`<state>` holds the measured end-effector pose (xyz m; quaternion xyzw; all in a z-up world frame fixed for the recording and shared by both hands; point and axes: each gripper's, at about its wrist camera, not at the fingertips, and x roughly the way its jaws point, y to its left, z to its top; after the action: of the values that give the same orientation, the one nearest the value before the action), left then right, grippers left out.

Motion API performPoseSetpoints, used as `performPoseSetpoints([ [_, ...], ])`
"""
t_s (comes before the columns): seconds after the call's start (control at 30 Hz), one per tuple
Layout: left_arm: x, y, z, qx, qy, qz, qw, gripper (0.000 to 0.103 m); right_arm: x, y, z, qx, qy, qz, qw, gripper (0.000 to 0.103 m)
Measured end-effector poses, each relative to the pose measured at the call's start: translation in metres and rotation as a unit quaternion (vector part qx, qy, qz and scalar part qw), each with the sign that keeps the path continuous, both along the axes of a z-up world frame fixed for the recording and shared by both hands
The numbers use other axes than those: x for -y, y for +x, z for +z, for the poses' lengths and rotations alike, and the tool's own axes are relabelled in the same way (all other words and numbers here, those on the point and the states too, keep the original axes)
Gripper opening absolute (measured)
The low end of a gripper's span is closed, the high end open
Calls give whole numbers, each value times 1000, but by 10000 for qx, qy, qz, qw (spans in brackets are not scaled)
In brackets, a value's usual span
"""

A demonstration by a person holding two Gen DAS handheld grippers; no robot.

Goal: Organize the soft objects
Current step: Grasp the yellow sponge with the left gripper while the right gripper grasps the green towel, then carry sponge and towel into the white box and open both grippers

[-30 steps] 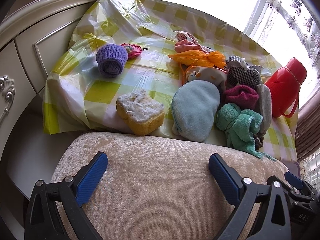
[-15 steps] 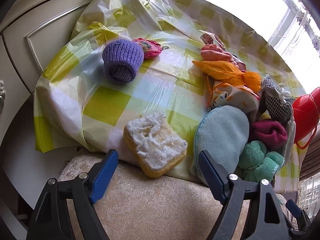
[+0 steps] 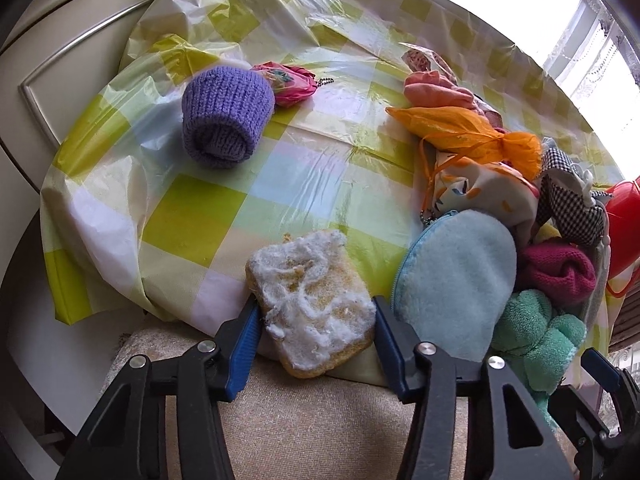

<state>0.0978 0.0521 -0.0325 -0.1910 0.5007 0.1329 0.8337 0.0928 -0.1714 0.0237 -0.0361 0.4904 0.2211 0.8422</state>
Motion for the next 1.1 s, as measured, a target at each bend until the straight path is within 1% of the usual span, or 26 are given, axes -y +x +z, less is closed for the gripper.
performPoseSetpoints([
  [0.07,0,-1,0,26,-22,-6,10000,54,-9,6,-3,-42,-61,72,9999,100],
  [0.1,0,-1,0,36,-31,-9,10000,54,-14,11,-6,-102,-103,101,9998,95],
  [0.13,0,-2,0,51,-38,-10,10000,54,-16,14,-9,-200,-134,148,9996,87],
  [0.2,0,-4,1,89,-43,0,10000,54,-23,22,-20,-451,-201,215,9985,76],
  [0.27,0,-7,3,149,-17,7,9999,53,-28,28,-29,-642,-232,219,9974,71],
  [0.33,2,-10,7,235,41,12,9997,52,-27,30,-31,-648,-199,185,9975,59],
  [0.4,4,-15,11,326,114,34,9994,52,-25,27,-29,-643,32,311,9974,52],
  [0.53,7,-25,23,586,301,138,9977,51,-22,16,-19,-482,439,592,9961,50],
  [0.7,13,-37,41,950,576,233,9935,50,-15,0,2,-13,943,794,9924,50],
  [0.83,23,-45,54,1250,725,208,9893,50,-1,-12,21,447,1290,750,9878,50],
  [0.97,35,-53,67,1558,793,110,9845,49,12,-21,33,665,1462,674,9847,50],
  [1.1,53,-57,75,1743,776,-147,9815,49,39,-27,47,901,1507,328,9839,50],
])
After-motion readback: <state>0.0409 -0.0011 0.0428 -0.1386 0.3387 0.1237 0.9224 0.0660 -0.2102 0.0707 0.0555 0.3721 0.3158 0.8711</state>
